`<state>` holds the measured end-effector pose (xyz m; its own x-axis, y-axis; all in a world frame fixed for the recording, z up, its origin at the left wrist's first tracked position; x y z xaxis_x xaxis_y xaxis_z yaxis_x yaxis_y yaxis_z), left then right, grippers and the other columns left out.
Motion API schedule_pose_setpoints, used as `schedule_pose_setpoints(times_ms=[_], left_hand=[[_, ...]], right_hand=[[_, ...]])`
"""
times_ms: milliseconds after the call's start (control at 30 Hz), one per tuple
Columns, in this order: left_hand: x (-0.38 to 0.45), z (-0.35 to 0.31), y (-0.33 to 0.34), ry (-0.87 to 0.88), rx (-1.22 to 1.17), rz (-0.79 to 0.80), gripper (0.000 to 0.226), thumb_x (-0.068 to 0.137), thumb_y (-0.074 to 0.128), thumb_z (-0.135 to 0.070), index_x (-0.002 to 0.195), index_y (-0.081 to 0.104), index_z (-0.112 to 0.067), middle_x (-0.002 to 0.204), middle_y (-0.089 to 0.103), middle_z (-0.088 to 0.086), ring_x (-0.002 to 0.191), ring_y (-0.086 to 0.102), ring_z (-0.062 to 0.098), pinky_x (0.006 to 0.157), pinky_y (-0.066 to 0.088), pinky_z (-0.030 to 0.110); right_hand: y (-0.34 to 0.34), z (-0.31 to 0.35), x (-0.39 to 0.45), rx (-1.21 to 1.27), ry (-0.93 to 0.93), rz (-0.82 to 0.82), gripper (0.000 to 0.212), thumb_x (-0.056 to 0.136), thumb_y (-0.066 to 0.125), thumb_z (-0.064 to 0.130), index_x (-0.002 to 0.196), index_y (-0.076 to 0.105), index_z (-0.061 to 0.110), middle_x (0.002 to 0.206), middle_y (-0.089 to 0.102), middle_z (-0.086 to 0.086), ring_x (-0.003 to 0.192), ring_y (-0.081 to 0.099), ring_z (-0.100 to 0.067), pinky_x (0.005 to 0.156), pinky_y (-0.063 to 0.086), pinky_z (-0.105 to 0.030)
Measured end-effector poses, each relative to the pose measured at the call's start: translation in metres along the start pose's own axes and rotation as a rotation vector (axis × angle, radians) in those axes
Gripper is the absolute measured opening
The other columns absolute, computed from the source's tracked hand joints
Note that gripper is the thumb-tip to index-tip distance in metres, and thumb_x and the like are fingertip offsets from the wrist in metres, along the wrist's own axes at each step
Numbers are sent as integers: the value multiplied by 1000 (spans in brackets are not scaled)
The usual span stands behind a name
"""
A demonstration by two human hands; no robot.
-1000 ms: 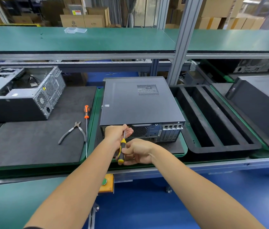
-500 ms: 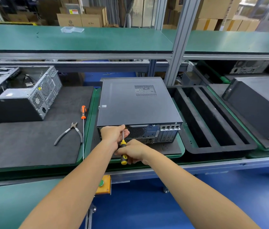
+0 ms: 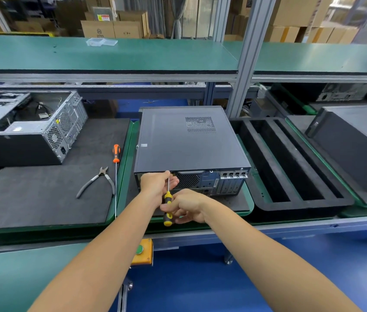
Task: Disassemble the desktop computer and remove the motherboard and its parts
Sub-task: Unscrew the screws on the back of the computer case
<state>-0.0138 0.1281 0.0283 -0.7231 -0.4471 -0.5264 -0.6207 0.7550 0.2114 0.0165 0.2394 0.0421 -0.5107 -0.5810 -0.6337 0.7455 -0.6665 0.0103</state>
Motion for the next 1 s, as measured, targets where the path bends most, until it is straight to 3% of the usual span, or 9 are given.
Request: schedule_pose_setpoints(times_ms=[133,233,433,700,867,1000], left_hand=[[0,-3,-4,33,53,-21,16,85,72,-8,87,65,7,68,71,17,61,72,22,47,53,21],[1,-4,-3,78,86,-27,14,85,71,-5,87,65,7,71,71,18,59,71,23,46,52,21],[1,-7,-2,111,177,-15,12,87,67,-6,83,66,5,67,70,17,58,70,23,45,52,22],[3,-8,-4,108,212,12,11,85,62,-4,80,67,5,62,70,14,56,70,22,46,52,21],[1,-3,-2,66,134,5,13,88,62,-5,79,66,4,61,70,13,55,70,20,46,51,21],[1,-1,-1,55,97,2,15,89,61,-5,79,65,5,59,69,12,52,69,18,45,51,20]], right_hand=[[-6,-3,4,-87,-3,-58,19,82,75,26,79,59,16,60,63,3,53,54,-7,56,44,-21],[-9,-5,5,-61,-10,-72,20,81,76,28,83,60,15,65,65,0,53,57,-7,60,49,-23],[0,-5,4,39,42,79,23,82,76,23,88,55,15,74,63,-4,61,63,-14,59,51,-24],[-5,1,5,-165,18,-13,36,77,79,39,71,49,19,56,58,2,50,54,-8,52,44,-20],[9,-2,-2,-35,0,100,22,93,62,30,93,56,9,73,66,-8,62,67,-16,60,55,-25],[10,-3,-7,67,-6,114,15,99,54,28,98,52,12,68,57,-4,60,64,-17,60,54,-25]])
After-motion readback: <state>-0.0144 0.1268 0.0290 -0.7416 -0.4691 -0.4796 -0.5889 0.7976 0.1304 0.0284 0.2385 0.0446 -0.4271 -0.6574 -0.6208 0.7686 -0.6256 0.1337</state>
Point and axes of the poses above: each hand's wrist, its own x-axis towards the middle knuckle, its own y-axis out of the palm, z = x × y, the point moved 8 cm from there along x, towards the middle knuckle
